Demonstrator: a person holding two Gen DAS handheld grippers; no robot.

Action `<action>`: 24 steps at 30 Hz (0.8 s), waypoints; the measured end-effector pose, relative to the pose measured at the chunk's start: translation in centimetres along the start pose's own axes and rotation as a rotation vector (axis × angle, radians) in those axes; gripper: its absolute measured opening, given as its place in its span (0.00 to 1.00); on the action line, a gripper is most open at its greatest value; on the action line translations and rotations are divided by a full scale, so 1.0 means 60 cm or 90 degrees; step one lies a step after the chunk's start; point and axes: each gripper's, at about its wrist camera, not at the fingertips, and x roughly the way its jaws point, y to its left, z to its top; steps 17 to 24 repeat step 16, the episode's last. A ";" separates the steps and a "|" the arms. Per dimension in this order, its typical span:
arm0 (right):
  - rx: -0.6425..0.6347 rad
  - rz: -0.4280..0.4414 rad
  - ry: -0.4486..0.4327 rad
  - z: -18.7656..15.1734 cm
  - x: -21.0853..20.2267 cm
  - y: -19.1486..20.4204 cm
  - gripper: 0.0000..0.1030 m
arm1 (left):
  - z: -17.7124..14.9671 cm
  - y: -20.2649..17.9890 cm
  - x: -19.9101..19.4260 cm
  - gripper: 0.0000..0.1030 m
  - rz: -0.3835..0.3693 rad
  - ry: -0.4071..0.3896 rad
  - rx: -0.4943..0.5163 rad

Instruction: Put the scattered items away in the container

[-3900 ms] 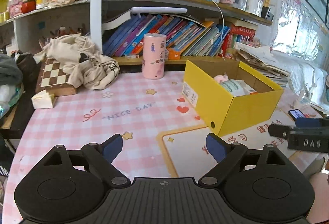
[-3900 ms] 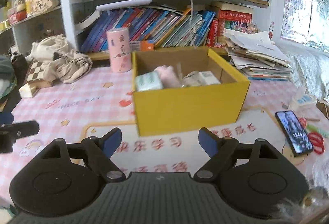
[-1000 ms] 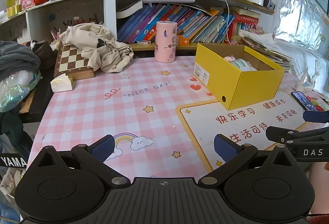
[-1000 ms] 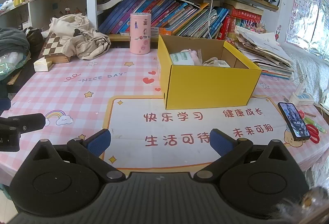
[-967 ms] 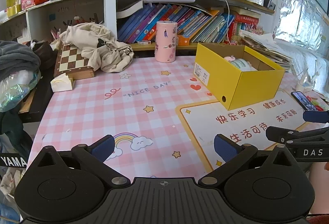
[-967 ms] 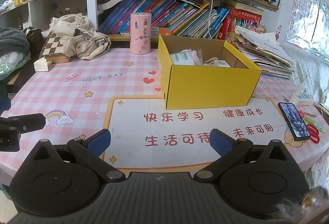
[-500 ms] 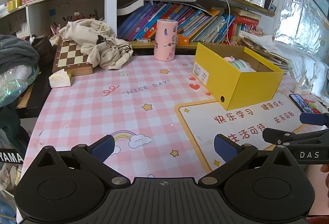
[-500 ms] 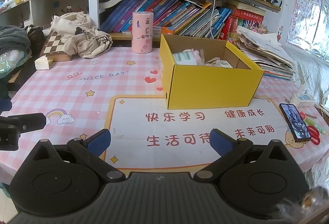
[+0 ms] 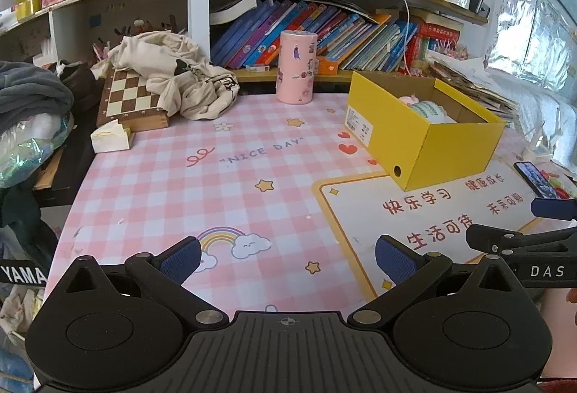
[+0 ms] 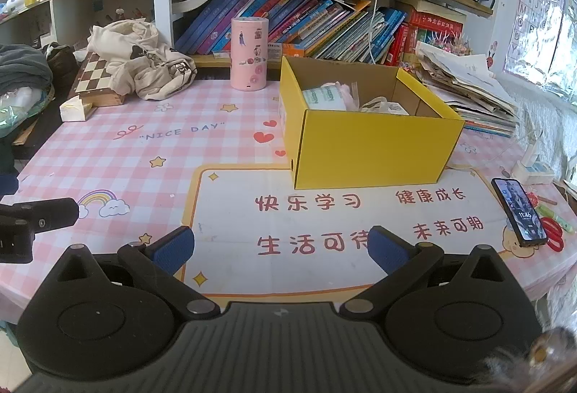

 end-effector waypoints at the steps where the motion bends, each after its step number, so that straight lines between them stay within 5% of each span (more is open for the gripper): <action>1: -0.001 0.001 0.000 0.000 0.001 0.000 1.00 | 0.000 0.000 0.000 1.00 0.000 0.000 -0.001; 24: -0.013 0.009 0.015 0.001 0.015 0.008 1.00 | -0.004 0.007 0.006 1.00 -0.017 0.007 -0.023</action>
